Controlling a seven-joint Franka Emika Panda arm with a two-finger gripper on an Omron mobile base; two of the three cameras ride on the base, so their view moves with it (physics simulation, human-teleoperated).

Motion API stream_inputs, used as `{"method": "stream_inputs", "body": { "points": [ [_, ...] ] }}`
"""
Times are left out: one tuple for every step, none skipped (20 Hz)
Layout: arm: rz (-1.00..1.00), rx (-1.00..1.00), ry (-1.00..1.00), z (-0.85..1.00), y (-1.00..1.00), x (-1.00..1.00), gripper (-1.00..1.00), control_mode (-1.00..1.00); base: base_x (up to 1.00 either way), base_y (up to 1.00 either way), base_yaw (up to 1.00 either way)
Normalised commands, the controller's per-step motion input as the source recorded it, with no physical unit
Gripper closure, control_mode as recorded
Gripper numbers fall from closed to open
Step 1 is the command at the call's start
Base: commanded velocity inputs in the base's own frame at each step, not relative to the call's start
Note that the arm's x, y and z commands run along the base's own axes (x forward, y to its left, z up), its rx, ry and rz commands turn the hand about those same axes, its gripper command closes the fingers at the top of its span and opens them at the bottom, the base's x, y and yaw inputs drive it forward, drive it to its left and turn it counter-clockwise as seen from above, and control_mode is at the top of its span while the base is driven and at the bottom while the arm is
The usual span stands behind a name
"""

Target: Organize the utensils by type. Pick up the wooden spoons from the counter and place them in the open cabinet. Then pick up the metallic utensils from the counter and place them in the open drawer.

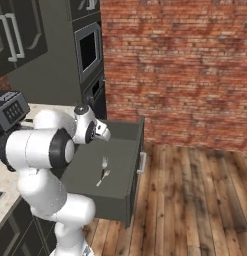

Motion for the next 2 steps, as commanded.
{"method": "stream_inputs", "body": {
  "points": [
    [-0.08, 0.00, 0.00, 1.00, -0.09, -0.46, -1.00, -1.00, 0.00, 0.00, 0.00],
    [-0.07, 0.00, 0.00, 1.00, -0.11, -0.47, -1.00, -1.00, 0.00, 0.00, 0.00]
  ]
}}
